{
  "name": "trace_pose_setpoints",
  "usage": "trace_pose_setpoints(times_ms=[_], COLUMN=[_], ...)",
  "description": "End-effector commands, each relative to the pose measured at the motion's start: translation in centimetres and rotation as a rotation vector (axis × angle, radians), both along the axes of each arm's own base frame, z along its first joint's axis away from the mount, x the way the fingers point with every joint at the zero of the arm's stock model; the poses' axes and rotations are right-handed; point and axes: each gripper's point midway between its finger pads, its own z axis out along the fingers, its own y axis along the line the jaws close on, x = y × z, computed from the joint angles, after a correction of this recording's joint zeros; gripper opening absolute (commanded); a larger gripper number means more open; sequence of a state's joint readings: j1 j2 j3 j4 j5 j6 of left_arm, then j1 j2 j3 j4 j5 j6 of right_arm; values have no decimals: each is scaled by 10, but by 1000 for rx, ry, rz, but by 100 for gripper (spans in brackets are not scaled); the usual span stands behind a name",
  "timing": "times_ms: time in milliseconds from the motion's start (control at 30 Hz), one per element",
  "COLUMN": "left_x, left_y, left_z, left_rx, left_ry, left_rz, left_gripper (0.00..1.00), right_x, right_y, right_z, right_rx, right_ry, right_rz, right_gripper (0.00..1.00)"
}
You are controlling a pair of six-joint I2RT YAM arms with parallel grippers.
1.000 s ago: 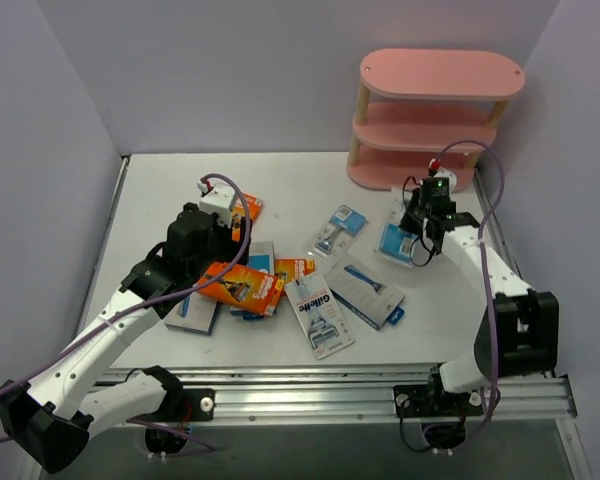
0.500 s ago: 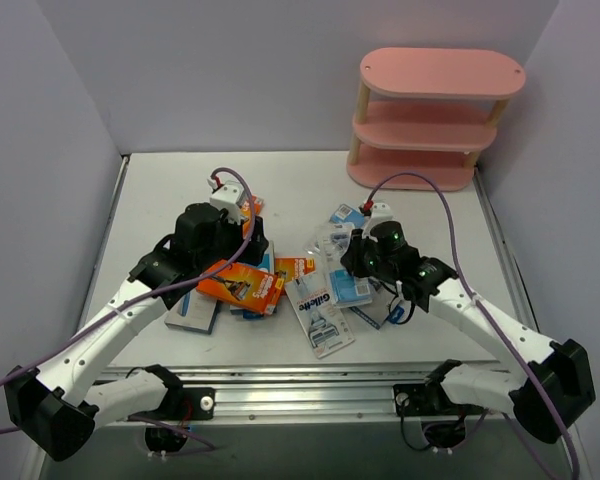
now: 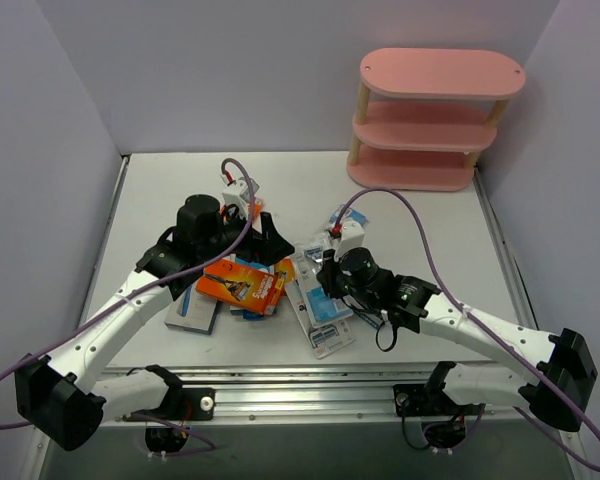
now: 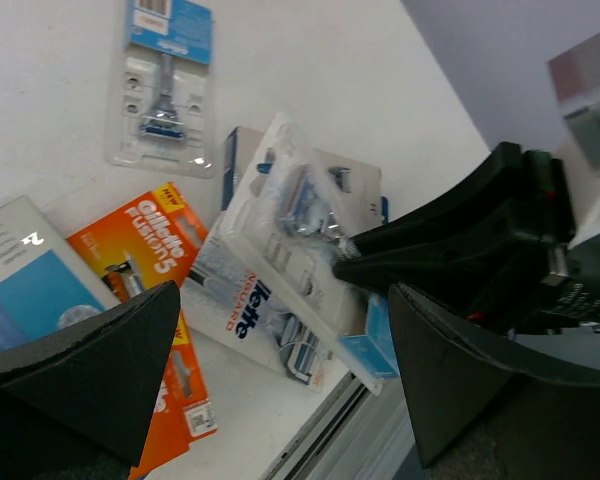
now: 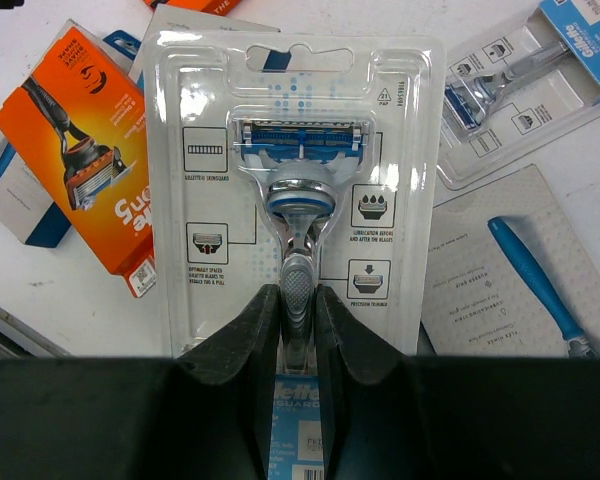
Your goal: Place and organize the shaving razors onto the shelf
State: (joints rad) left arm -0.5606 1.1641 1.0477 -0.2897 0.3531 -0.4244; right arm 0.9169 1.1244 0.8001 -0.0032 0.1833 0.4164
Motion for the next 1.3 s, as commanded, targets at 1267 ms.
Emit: trace_pose_setpoints(times_ms=[1267], left_x=[1], left_y=[-34], left_z=[7], left_rx=[-240], left_ry=[140], left_rz=[-194], left_gripper=[63], right_x=[2], right_y=[11], right_z=[55], right_rx=[193], right_ry=[-172], right_rz=[-192], right_gripper=[0])
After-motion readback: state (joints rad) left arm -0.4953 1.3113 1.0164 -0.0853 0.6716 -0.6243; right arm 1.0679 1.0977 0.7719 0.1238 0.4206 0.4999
